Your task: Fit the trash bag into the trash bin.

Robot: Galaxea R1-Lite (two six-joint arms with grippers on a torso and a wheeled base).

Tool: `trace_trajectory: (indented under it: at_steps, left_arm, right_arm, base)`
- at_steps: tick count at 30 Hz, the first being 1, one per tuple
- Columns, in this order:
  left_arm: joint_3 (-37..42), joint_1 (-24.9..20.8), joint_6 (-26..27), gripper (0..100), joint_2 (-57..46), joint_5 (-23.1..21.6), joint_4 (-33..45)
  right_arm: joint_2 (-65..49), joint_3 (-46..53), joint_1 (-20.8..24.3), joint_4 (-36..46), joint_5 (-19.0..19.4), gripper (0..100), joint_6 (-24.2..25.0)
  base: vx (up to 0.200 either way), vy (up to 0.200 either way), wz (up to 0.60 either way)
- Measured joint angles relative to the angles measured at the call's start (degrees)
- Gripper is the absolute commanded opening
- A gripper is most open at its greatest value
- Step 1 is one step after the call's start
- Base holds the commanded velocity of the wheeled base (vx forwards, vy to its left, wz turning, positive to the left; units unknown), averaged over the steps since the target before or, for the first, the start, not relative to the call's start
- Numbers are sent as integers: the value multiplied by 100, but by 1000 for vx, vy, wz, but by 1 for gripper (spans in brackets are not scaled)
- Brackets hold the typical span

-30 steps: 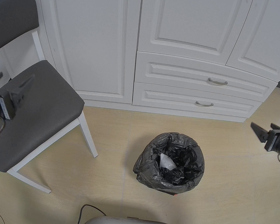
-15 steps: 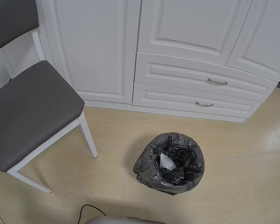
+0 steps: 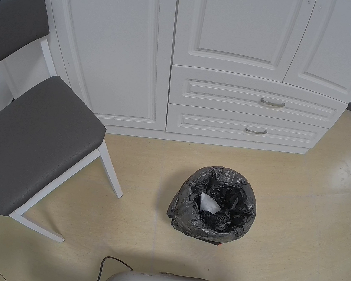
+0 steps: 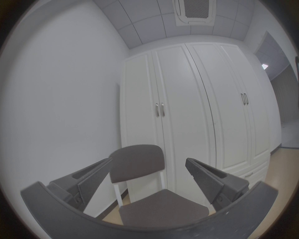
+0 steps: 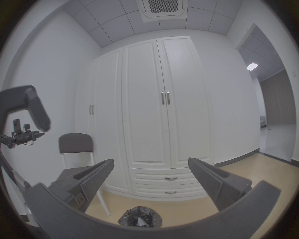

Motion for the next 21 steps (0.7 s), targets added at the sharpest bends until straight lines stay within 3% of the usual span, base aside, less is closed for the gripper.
trace_trajectory:
  at_steps: [5,21]
  left_arm:
    - [-30,330,0,100,-500,-21,299]
    - [190,1147,-148,100,-1718,-319,1186]
  right_arm:
    - [-772,5,265,684,-49,100,27]
    - [-1836,573,-80,907,-389,100,321]
  base:
    - [0,0,0]
    - [0,0,0]
